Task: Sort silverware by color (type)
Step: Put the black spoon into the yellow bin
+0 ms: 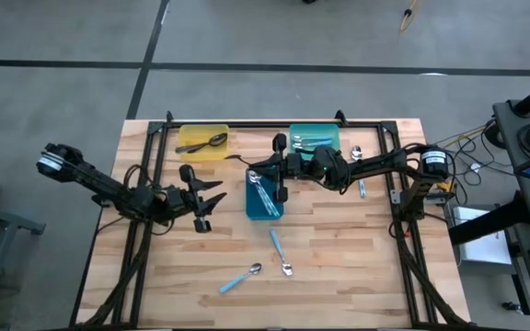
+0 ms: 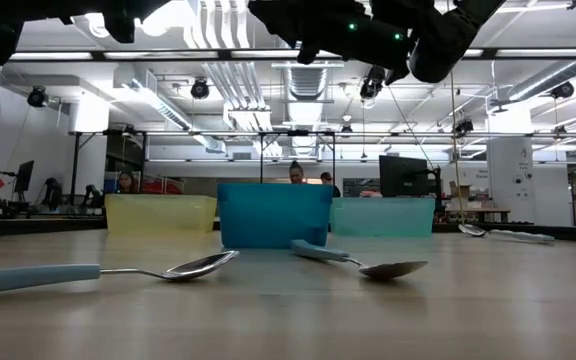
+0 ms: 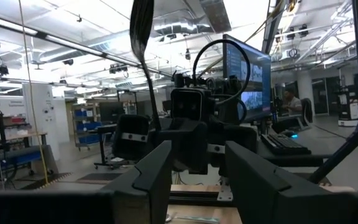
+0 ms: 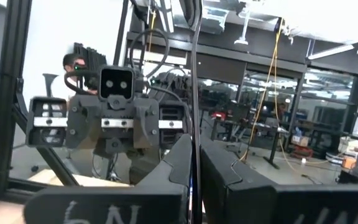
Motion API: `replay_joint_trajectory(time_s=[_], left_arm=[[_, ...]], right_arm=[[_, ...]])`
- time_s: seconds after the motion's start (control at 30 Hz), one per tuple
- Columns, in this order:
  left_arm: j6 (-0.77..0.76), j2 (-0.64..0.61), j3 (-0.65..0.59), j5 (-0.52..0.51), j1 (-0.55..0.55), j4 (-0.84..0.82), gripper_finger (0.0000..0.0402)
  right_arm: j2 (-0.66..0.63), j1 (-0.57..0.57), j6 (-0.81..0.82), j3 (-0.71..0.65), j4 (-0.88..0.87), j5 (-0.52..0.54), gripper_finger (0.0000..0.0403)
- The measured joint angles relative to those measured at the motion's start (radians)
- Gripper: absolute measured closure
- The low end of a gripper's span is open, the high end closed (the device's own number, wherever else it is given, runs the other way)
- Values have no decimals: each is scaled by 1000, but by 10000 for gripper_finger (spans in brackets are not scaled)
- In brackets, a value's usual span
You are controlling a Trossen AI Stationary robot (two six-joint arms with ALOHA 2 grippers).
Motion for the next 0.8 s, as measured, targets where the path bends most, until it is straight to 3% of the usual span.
replay_joint_trajectory(time_s=[0.47,0.63,0.8], left_arm=[[-5,1,0,0,0,4,272],[-12,1,15,-46,5,27,272],[109,4,95,-77,20,13,272]], right_arm=[[0,-1,-27,0,-16,4,394],[0,6,-105,0,3,156,394],[-9,35,-210,0,66,327,394]])
